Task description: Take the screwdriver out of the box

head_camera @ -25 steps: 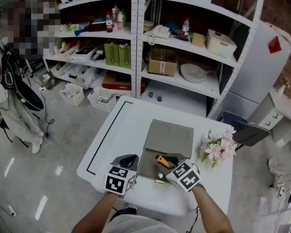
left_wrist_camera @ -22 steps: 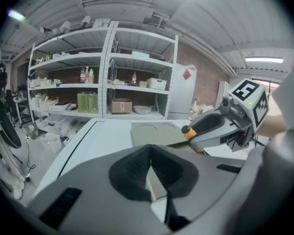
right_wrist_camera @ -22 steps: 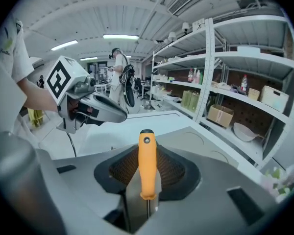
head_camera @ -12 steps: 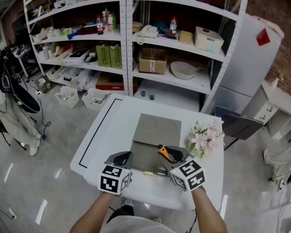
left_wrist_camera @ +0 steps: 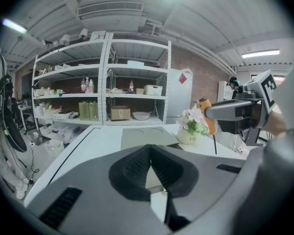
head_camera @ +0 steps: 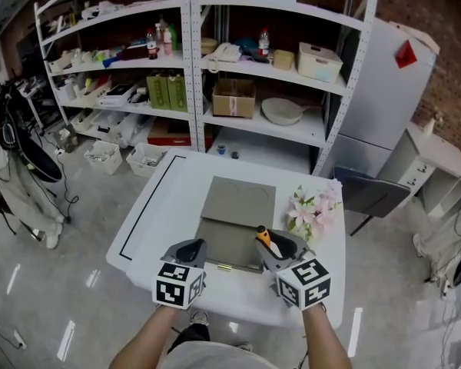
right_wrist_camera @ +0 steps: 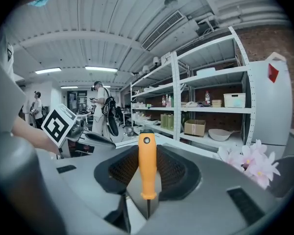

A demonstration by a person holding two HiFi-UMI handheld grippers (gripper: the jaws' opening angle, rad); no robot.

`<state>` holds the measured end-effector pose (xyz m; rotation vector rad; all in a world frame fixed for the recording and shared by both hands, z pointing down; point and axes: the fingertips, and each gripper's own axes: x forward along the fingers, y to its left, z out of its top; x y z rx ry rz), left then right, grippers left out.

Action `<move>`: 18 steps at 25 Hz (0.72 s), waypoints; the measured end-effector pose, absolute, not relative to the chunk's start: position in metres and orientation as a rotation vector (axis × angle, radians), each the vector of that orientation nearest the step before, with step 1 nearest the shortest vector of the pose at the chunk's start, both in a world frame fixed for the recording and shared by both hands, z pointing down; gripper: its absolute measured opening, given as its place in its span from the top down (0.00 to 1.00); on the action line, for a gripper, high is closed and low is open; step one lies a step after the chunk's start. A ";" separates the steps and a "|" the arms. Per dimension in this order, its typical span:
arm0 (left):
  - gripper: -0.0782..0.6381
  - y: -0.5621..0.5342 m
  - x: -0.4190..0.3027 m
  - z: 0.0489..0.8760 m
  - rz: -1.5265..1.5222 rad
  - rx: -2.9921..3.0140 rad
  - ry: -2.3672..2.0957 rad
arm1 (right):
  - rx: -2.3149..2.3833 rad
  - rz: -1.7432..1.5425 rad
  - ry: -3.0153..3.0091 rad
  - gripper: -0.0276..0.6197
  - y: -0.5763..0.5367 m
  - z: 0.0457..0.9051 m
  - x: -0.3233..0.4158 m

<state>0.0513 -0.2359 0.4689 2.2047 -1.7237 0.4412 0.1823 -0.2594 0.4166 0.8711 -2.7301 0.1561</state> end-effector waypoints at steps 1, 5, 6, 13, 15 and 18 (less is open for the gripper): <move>0.88 -0.235 0.053 0.467 0.440 2.206 -1.728 | 0.873 0.162 -2.732 0.77 -0.258 0.417 0.184; 0.88 -0.230 0.057 0.462 0.434 2.213 -1.739 | 0.876 0.167 -2.743 0.77 -0.251 0.416 0.189; 0.88 -0.229 0.058 0.462 0.433 2.214 -1.742 | 0.875 0.164 -2.744 0.77 -0.250 0.417 0.190; 0.88 -0.223 0.062 0.460 0.431 2.215 -1.754 | 0.867 0.158 -2.749 0.77 -0.243 0.419 0.195; 0.88 -0.222 0.063 0.460 0.430 2.213 -1.754 | 0.867 0.154 -2.746 0.77 -0.243 0.419 0.196; 0.88 -0.222 0.064 0.460 0.435 2.213 -1.752 | 0.865 0.151 -2.744 0.77 -0.244 0.419 0.197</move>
